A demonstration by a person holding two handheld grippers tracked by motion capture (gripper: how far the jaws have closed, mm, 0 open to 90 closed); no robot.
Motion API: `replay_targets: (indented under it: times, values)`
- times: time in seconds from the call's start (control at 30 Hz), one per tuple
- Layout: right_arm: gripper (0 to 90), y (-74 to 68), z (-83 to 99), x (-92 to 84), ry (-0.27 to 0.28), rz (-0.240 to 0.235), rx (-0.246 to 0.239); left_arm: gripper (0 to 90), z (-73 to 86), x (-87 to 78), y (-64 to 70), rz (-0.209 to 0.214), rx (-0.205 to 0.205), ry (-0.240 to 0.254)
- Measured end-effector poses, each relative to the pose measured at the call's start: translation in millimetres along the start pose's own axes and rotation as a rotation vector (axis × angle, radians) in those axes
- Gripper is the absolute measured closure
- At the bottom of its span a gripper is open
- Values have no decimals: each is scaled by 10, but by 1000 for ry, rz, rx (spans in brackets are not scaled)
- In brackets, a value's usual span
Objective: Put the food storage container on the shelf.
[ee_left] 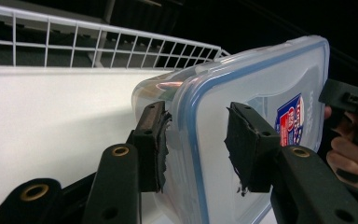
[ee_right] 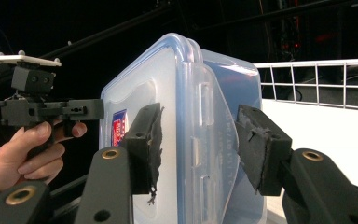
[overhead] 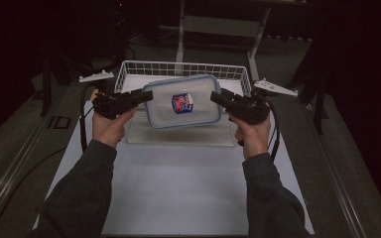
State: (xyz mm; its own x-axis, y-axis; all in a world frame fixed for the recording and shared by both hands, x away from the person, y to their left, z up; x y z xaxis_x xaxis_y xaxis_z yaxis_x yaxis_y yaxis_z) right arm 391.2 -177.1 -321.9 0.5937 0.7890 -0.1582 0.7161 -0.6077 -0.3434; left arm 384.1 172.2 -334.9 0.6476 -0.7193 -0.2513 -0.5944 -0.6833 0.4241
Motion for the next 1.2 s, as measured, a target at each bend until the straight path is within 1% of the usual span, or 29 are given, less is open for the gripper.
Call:
replay_targets:
  times: [0.1,0.23,0.37,0.43,0.5,0.57,0.73,0.9,1.03,1.07,1.13,1.2]
  values:
    - [517,17,-14,2,11,0,3,582,-12,21,1,2,-4,3]
    - [517,47,-35,4,23,2,13,583,-26,54,-8,10,-20,8]
    - [516,79,-47,9,31,1,26,583,-56,78,1,7,-19,6]
    - [514,92,-51,14,32,2,30,583,-68,85,-1,8,-20,7]
    - [514,103,-54,18,35,1,31,585,-74,90,-16,17,-33,10]
    - [514,107,-58,23,37,1,31,586,-80,94,-17,16,-35,16]
    - [509,134,-71,43,40,3,33,586,-109,121,-29,14,-43,12]
    - [506,175,-71,66,43,0,46,587,-127,149,-41,14,-49,15]
    - [498,237,-66,95,44,-2,66,587,-156,193,-50,7,-52,13]
    - [496,252,-61,102,44,-1,69,587,-161,203,-46,2,-47,12]
    - [492,284,-50,111,40,0,85,586,-175,228,-45,-3,-45,11]
    - [492,323,-39,124,42,1,114,585,-191,258,-53,-9,-45,9]
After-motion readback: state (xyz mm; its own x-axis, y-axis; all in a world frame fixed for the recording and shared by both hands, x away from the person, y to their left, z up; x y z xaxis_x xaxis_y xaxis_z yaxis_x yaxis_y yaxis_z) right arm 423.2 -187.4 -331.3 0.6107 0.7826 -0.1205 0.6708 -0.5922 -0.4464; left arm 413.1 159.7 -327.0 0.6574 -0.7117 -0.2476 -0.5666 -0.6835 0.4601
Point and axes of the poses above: each handheld gripper's, and its own axes: x roughly forward along the jaws, z roughly out of its underside, y roughly to its right, the point moved 2 cm from there along x, roughly forward along the jaws
